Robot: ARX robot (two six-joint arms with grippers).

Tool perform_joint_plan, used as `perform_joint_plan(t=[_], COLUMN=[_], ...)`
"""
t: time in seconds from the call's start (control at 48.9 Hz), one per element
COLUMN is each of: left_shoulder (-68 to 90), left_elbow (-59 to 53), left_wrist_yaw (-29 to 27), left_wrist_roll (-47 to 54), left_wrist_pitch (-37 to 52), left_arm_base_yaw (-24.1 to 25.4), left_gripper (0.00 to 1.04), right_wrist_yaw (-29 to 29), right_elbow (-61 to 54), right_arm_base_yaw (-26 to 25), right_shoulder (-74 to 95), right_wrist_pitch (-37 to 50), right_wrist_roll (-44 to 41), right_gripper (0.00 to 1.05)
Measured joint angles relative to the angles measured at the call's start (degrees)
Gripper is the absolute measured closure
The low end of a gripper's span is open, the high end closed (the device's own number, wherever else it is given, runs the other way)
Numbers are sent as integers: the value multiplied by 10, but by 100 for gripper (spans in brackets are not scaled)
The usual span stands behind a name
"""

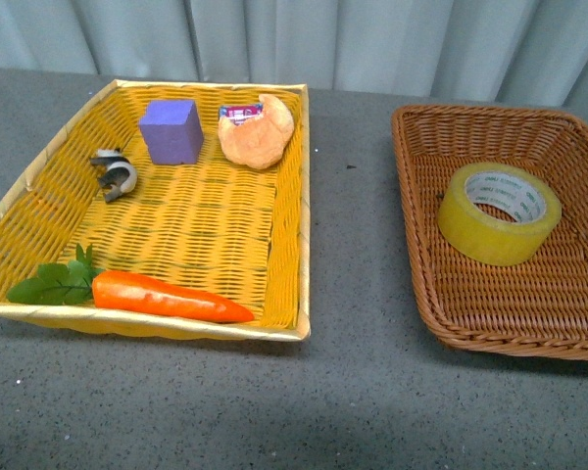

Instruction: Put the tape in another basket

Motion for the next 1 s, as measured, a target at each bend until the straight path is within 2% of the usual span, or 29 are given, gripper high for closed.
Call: perform_joint_plan(t=[0.041,0.225,0.266,0.388,0.531,0.695,0.715,0.756,1.001], left_shoulder=[-36,-56,-56,-56,-56,-56,-56,-56,-56], left_elbow=[0,0,0,0,0,0,0,0,0], left_wrist_yaw=[0,0,0,0,0,0,0,0,0], left_wrist_roll=[0,0,0,0,0,0,0,0,0], left_wrist_pitch=[-38,-46,-46,-46,-46,-46,-46,-46,-46], left_arm_base_yaw=[0,0,0,0,0,0,0,0,0], left_gripper=[101,101,91,63,39,6,5,6,6], right_wrist_yaw=[0,0,0,0,0,0,0,0,0], right_elbow=[0,0,0,0,0,0,0,0,0], right_arm_base_yaw=[0,0,0,0,0,0,0,0,0], right_shoulder=[-33,-53,-53,-53,-53,-53,-53,-53,-53], right_wrist_pitch=[-35,-41,-41,-41,-41,-41,-41,-41,-41], right_wrist_roll=[0,0,0,0,0,0,0,0,0], right_gripper=[104,104,102,73,51,16,11,7,9])
